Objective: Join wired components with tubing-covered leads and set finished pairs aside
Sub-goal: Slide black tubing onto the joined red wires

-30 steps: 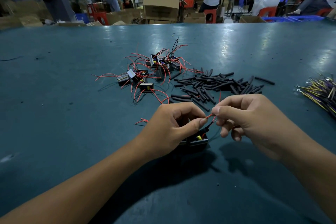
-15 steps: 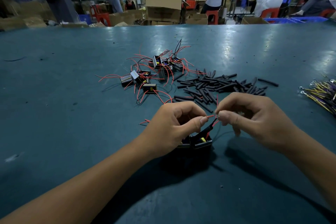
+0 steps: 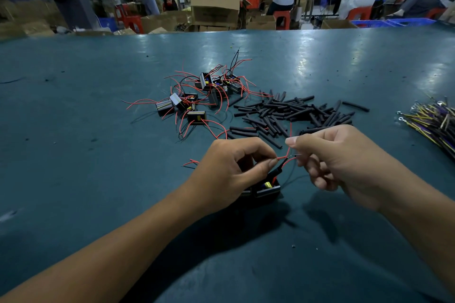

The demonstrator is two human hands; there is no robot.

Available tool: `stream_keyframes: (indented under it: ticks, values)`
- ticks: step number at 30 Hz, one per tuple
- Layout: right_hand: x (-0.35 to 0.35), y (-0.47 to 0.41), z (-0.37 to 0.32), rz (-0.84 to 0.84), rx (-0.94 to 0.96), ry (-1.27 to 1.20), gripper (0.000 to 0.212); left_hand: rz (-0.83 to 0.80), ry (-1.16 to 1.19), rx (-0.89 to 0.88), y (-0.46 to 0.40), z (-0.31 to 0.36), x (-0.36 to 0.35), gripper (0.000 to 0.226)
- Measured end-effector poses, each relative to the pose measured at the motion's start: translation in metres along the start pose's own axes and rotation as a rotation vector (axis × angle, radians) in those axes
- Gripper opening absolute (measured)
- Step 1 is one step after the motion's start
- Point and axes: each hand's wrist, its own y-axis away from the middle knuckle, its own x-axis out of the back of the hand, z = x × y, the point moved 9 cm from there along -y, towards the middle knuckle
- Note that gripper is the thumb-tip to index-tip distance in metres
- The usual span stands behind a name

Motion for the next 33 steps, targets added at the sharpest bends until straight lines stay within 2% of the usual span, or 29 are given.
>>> stream_keyframes:
  ticks: [10,14,17,21,23,25,33]
  values:
    - [-0.002,-0.001,0.001,-0.159,0.008,-0.021,0.019,0.000,0.092,0.041,0.000,-0.008,0.002,0.009]
    - [-0.006,-0.001,-0.004,-0.209,0.076,-0.081,0.009,-0.031,0.188,0.068,0.001,-0.012,0.001,0.006]
    - [-0.006,-0.002,-0.014,-0.208,0.218,-0.057,0.005,-0.058,0.266,0.102,0.001,-0.016,-0.001,0.006]
    - [-0.002,0.006,-0.035,-0.131,0.569,0.305,0.009,-0.072,0.304,0.124,0.001,-0.020,-0.002,0.006]
    - [-0.002,0.010,-0.038,-0.117,0.648,0.384,0.006,-0.071,0.309,0.127,0.001,-0.021,-0.002,0.006]
    - [-0.001,0.010,-0.036,-0.129,0.632,0.365,0.009,-0.067,0.312,0.129,0.001,-0.021,-0.002,0.006]
    - [-0.004,-0.004,-0.017,-0.225,0.328,-0.051,0.016,-0.055,0.336,0.134,-0.001,-0.019,-0.001,0.007]
